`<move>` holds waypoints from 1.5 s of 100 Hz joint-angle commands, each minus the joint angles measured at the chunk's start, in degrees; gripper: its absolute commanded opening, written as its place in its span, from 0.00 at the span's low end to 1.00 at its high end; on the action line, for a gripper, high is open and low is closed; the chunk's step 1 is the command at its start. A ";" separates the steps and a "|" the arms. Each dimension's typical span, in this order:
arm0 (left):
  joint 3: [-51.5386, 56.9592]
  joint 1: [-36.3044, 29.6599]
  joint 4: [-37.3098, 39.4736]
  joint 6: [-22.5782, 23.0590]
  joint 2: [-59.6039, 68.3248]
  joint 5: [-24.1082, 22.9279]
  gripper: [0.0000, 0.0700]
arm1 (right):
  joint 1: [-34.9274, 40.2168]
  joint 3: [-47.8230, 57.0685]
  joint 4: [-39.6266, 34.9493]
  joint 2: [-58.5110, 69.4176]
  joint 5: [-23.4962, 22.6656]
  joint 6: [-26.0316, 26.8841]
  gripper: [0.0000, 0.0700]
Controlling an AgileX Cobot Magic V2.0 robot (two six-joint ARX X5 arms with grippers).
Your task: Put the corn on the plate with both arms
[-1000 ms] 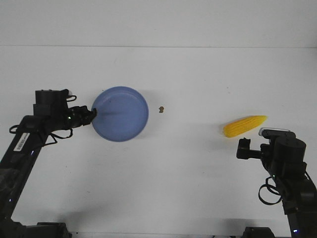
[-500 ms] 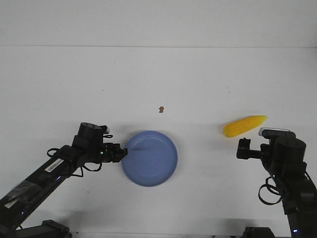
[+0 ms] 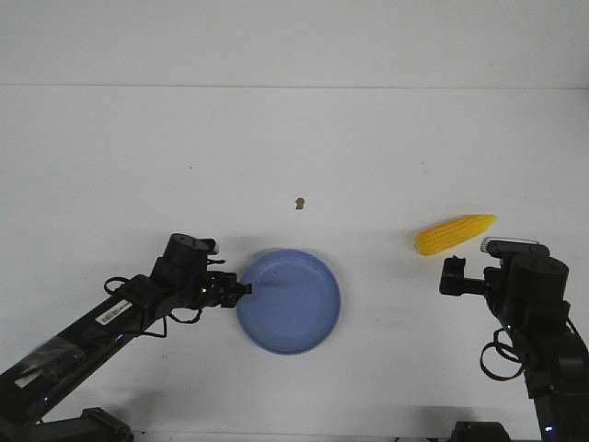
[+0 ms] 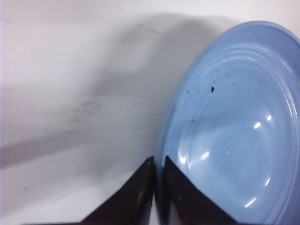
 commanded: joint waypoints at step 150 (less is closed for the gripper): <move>0.44 16.06 2.89 28.00 -22.86 -19.17 0.91 | -0.13 0.85 0.98 1.20 0.13 6.34 0.96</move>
